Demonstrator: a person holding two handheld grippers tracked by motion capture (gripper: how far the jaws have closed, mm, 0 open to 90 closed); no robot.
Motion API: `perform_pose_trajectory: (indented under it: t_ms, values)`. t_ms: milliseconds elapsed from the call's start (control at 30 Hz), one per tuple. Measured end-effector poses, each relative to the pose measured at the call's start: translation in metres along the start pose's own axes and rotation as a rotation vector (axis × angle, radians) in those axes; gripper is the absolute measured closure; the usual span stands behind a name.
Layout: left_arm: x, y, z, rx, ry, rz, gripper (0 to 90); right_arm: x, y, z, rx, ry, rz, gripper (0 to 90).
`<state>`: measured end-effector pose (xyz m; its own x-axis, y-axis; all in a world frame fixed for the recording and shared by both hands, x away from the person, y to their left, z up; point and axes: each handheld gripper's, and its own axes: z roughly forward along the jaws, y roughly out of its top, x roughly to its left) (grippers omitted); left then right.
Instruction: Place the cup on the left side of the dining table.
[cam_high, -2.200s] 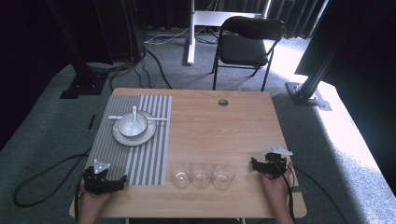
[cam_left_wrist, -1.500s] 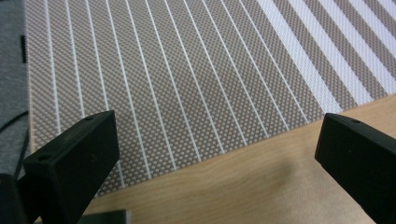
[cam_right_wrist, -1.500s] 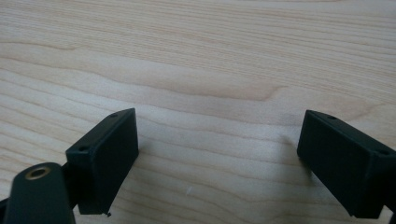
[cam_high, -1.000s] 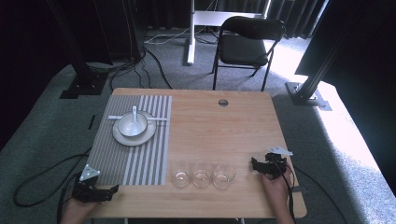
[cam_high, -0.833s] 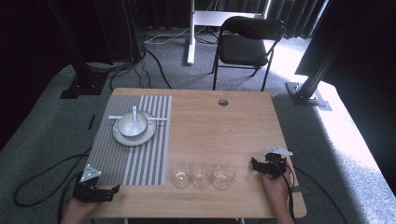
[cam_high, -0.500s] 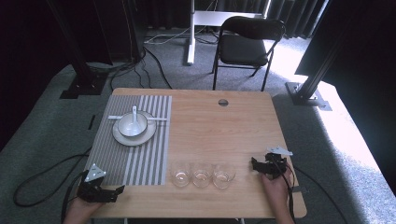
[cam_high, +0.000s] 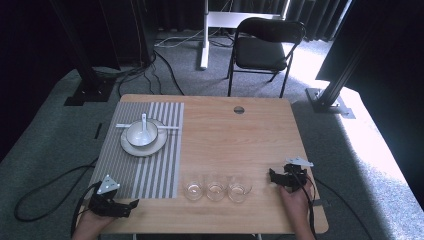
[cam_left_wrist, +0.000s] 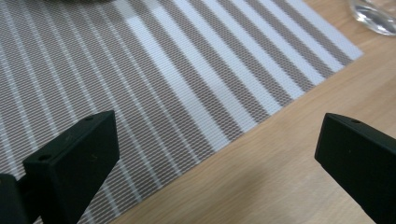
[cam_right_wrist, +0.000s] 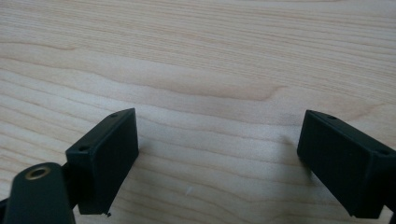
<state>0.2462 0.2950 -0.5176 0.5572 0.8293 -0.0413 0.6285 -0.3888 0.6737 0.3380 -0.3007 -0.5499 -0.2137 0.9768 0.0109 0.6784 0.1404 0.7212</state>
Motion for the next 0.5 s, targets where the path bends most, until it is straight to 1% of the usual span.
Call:
perform_pose_trajectory:
  t_ms: [67,300,367,467,500]
  values:
    - [-0.002,0.002,0.002,0.008,-0.011,0.012,0.3,0.000,0.000,0.000,0.000,0.000,0.000,12.0]
    - [-0.010,0.012,0.005,-0.006,-0.038,0.035,0.3,0.000,0.000,0.000,0.000,0.000,0.000,12.0]
    - [-0.011,0.013,0.006,-0.006,-0.033,0.041,0.3,0.000,0.000,0.000,0.000,0.000,0.000,11.9]
    - [-0.014,0.015,0.007,-0.013,-0.053,0.047,0.3,0.000,0.000,0.000,0.000,0.000,0.000,12.0]
    - [-0.016,0.016,0.007,-0.014,-0.052,0.053,0.4,0.000,0.000,0.000,0.000,0.000,0.000,12.0]
